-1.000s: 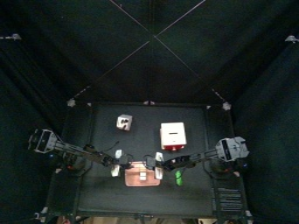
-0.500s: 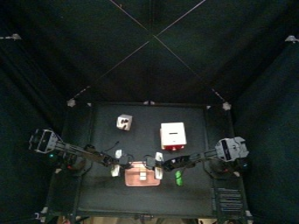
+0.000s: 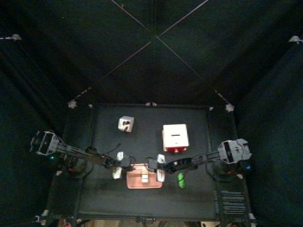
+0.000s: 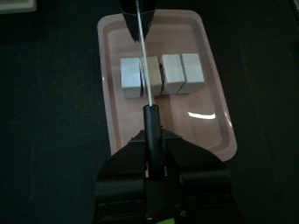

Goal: Cut sushi roll

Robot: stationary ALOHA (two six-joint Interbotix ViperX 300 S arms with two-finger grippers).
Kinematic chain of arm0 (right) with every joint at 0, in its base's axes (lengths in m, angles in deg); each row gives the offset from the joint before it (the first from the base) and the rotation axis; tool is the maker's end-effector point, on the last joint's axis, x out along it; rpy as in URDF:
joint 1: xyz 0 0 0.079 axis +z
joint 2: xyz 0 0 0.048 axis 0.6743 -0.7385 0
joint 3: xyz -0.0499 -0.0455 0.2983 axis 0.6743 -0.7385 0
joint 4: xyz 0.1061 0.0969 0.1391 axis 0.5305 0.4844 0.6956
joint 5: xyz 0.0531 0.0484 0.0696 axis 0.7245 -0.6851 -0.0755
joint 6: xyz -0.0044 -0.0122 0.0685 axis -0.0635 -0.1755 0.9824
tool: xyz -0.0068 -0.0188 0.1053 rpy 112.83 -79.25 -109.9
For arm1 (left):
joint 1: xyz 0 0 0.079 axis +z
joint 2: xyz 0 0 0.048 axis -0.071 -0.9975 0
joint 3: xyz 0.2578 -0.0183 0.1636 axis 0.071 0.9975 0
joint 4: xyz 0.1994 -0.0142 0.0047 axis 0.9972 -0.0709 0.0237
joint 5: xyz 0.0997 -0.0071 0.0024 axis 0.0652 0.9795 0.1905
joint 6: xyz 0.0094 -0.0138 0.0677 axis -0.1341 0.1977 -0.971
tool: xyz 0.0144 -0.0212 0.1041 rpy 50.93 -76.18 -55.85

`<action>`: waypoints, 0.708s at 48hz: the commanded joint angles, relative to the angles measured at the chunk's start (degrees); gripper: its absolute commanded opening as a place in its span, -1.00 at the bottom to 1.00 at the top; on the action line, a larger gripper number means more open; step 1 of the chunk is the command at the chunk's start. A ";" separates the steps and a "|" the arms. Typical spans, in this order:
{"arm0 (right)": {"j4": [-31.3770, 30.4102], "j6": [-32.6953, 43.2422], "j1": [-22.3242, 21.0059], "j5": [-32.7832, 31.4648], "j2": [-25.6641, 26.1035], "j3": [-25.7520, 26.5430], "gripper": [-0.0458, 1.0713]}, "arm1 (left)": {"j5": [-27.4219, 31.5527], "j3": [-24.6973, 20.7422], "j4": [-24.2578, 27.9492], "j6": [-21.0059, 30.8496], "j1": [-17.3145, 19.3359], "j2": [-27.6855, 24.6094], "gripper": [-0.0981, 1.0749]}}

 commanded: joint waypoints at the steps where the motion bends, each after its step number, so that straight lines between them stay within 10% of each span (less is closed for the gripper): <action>1: -0.09 0.09 -0.79 0.18 0.97 2.46 -0.59 | -0.79 -0.97 -0.09 -0.09 0.18 -0.18 -0.65; 34: -0.09 0.09 -0.62 0.18 1.23 2.90 -0.59 | -1.14 -1.49 0.18 -0.18 2.11 1.76 -0.65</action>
